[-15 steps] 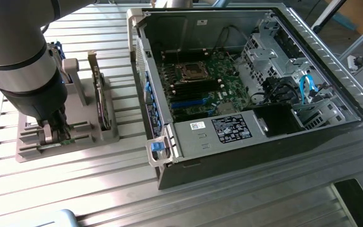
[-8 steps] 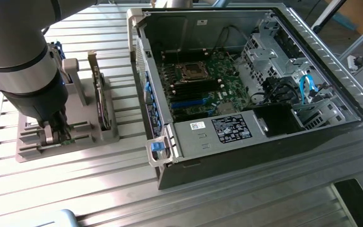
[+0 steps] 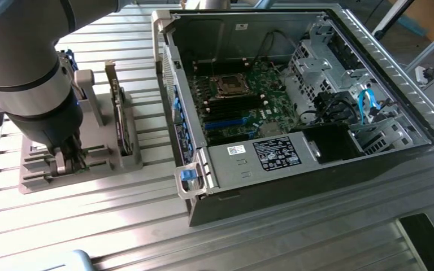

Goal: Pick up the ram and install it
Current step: 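Pick up the ram and move it above insertion slot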

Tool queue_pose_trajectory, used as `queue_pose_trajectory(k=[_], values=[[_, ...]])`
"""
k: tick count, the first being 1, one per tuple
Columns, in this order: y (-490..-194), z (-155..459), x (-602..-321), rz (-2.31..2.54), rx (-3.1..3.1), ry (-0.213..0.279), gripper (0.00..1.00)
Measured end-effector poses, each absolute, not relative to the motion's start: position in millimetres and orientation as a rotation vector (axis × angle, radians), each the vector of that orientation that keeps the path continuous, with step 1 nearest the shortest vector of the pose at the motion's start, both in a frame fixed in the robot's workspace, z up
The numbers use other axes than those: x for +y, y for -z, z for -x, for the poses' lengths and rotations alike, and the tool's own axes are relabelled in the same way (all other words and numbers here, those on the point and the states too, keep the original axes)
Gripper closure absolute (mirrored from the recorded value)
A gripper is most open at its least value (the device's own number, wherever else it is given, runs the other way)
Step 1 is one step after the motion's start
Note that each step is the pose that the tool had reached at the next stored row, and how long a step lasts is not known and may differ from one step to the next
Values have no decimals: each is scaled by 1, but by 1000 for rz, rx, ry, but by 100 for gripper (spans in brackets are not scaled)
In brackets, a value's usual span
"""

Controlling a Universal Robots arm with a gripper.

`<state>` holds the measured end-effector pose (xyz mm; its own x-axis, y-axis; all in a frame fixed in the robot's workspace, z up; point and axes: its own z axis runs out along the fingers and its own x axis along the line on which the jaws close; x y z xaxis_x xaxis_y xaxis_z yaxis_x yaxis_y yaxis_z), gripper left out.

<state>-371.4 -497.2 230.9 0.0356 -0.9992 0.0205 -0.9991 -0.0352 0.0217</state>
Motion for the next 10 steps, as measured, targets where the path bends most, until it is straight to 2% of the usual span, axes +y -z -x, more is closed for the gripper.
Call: queue_pose_trajectory(k=[10], values=[[-229, 371, -497, -2239, -2161, 0, 75]])
